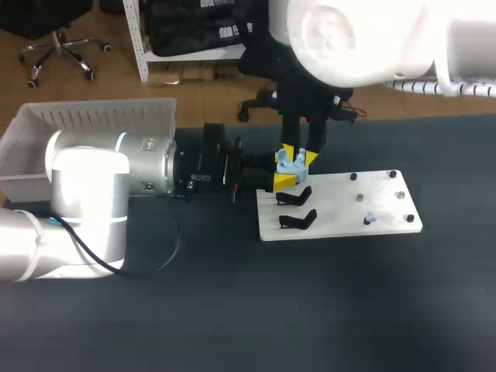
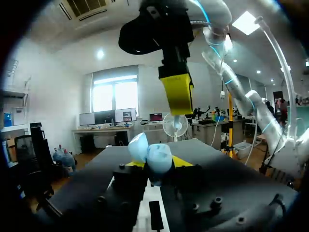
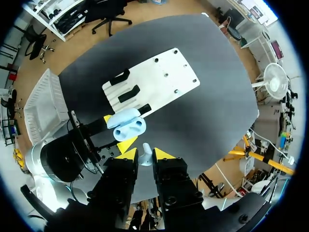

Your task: Pick up each earbud case from the left stands, insert the matching earbuds, close the lid, and place the case in the box.

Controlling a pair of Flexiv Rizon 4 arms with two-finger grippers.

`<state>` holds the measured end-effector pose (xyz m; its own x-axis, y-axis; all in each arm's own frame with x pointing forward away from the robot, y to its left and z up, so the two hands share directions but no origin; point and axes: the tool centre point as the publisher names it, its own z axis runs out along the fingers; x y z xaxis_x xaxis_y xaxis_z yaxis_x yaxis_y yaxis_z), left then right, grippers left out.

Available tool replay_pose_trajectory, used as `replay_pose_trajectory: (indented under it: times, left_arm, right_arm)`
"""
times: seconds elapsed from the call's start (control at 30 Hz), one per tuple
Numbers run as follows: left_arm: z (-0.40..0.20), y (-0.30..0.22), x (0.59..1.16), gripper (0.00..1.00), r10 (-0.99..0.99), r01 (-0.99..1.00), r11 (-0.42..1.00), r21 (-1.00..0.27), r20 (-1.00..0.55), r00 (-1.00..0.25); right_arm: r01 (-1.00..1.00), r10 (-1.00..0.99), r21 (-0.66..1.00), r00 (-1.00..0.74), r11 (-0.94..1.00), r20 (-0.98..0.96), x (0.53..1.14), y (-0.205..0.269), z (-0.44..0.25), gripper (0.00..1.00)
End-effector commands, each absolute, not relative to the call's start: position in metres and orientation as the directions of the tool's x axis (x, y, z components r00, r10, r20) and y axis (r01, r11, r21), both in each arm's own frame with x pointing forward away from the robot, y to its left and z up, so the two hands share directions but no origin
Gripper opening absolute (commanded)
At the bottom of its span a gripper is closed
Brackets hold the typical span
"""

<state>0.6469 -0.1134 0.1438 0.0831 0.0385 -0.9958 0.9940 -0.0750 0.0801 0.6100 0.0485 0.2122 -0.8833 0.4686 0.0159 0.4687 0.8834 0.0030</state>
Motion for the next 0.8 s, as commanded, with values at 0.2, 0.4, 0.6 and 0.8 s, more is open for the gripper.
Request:
replay_pose_trajectory:
  times: [0.2,0.4,0.6,0.8]
  left_arm:
    - [0.144,-0.113,0.647,0.00,0.038,0.994,-0.075,0.080,-0.996,0.083]
    - [0.144,-0.113,0.647,0.00,0.038,0.994,-0.075,0.080,-0.996,0.083]
    - [0.144,-0.113,0.647,0.00,0.038,0.994,-0.075,0.080,-0.996,0.083]
    - [0.144,-0.113,0.647,0.00,0.038,0.994,-0.075,0.080,-0.996,0.083]
  right_arm:
    - [0.552,0.552,0.022,-0.834,0.833,0.032,0.613,0.050,0.210,0.00]
    - [0.639,0.639,0.010,-0.769,0.769,0.028,0.619,0.047,0.216,0.00]
    - [0.693,0.693,-0.032,-0.719,0.720,0.050,0.622,0.047,0.214,0.00]
    - [0.728,0.730,-0.048,-0.681,0.683,0.060,0.627,0.049,0.213,0.00]
